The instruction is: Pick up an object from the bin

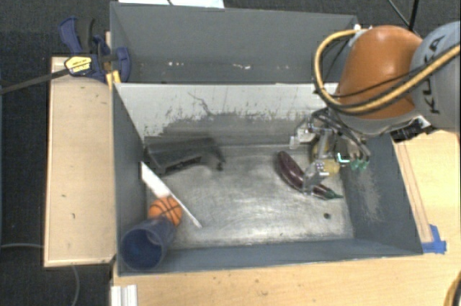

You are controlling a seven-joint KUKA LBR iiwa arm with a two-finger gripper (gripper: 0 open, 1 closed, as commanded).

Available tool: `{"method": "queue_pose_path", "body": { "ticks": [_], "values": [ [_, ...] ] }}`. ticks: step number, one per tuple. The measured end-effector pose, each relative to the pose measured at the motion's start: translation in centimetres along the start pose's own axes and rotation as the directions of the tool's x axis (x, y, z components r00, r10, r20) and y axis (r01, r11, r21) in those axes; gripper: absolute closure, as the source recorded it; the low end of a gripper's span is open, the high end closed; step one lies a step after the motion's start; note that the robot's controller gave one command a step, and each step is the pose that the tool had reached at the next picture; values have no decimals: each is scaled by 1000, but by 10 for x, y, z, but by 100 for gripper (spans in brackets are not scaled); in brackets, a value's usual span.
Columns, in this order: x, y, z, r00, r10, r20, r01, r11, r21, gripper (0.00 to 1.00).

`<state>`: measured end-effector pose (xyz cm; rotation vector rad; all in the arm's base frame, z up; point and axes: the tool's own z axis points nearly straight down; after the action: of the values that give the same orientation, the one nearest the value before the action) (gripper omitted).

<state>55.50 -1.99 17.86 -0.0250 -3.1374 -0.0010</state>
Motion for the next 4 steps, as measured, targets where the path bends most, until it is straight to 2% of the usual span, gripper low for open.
{"method": "queue_pose_path", "body": {
  "ticks": [1,2,3,4],
  "values": [
    [-2,0,-4,1000,-1,8,1,1000,0,0],
    [-8,-19,33,991,131,15,-130,991,-2,0],
    [-37,-59,109,955,296,10,-296,955,-2,0],
    [-32,-60,106,934,357,10,-357,934,-5,0]
  ]
}}
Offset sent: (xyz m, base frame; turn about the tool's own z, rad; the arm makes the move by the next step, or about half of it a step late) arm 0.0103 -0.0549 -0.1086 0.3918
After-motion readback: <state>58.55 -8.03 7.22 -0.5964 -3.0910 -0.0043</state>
